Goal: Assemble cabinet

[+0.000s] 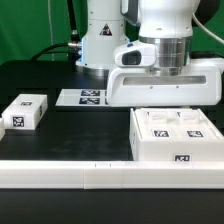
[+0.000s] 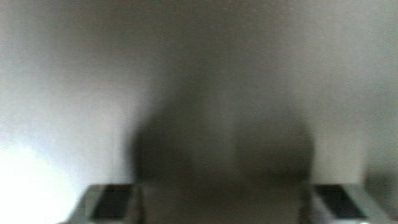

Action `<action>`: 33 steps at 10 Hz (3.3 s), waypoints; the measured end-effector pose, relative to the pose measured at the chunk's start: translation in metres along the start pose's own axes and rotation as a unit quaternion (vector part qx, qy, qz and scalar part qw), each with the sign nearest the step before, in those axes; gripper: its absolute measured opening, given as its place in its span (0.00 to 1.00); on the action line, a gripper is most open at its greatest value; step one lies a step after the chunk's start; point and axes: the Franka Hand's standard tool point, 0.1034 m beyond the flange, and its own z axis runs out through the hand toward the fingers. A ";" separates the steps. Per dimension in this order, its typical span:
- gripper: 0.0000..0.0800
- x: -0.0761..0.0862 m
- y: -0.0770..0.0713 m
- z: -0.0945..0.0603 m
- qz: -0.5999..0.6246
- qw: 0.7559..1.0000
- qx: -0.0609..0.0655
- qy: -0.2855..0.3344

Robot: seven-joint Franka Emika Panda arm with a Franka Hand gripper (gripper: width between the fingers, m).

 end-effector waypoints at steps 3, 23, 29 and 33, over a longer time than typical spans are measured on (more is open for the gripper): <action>0.22 -0.001 -0.001 0.000 -0.001 1.000 0.000 -0.001; 0.19 0.008 -0.003 -0.067 -0.015 1.000 0.000 -0.014; 0.14 0.011 0.002 -0.077 -0.023 0.999 -0.003 -0.031; 0.11 0.021 0.006 -0.095 -0.032 0.998 -0.004 -0.054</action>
Offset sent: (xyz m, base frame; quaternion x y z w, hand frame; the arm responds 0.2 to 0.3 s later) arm 0.0000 0.0000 0.0000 0.0000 0.0000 0.0000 1.0000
